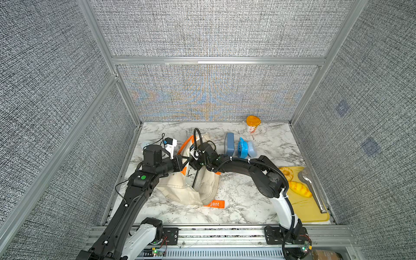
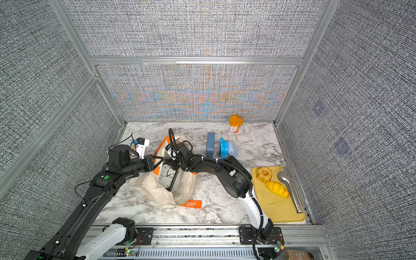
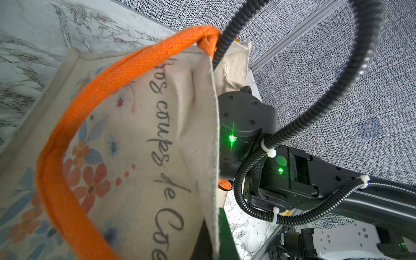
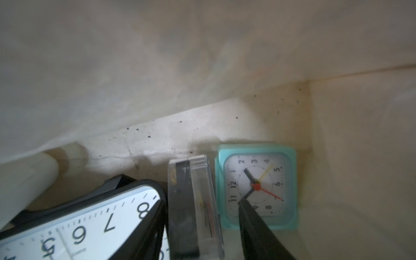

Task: Take the alarm clock out of the canvas bag
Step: Pick up the alarm from the canvas bag.

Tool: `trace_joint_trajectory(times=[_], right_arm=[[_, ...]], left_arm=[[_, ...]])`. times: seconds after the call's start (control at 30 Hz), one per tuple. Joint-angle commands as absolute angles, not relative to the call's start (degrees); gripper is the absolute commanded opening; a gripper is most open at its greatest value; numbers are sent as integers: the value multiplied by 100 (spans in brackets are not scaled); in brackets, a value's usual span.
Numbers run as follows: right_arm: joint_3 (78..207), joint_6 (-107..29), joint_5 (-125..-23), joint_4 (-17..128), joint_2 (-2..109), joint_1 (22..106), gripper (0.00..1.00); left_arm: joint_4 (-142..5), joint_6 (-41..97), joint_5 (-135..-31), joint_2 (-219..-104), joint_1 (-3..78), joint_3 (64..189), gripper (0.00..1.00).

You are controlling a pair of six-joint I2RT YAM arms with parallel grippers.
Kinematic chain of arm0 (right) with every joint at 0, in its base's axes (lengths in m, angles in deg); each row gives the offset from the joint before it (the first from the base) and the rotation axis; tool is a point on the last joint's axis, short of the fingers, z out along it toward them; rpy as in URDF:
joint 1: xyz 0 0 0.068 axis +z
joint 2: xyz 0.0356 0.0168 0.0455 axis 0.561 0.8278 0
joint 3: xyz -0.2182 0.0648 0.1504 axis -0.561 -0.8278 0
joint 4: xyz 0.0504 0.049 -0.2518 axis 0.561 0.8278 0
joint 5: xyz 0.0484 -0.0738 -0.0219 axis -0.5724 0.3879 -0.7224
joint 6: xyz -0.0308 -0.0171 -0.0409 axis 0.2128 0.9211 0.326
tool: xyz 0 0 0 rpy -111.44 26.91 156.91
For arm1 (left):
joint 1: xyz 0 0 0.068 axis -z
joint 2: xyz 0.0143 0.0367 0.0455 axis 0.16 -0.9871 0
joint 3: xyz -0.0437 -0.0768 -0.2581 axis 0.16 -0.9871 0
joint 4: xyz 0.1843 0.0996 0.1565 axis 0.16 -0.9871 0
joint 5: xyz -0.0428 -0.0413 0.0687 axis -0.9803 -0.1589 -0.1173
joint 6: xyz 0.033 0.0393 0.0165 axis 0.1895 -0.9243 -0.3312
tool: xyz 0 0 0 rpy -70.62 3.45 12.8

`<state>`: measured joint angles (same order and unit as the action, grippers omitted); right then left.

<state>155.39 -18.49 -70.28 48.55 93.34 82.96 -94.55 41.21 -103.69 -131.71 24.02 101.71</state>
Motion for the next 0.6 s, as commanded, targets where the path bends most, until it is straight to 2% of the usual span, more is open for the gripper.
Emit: trace_joint_trajectory(times=[0.0, 0.13, 0.33, 0.57], right_arm=[[15618, -1861, -7038, 5207, 9435, 8264, 55], [15580, -1825, -7050, 5141, 9408, 8263, 50], [15546, -1814, -7080, 5132, 9262, 8264, 37], [15555, -1849, -7104, 5203, 9273, 8264, 30]], left_arm=[[-9386, 4103, -10620, -13168, 2397, 10209, 2], [-9405, 4095, -10611, -13161, 2406, 10188, 2], [-9378, 4103, -10620, -13210, 2399, 10207, 2], [-9447, 4068, -10612, -13273, 2399, 10321, 2]])
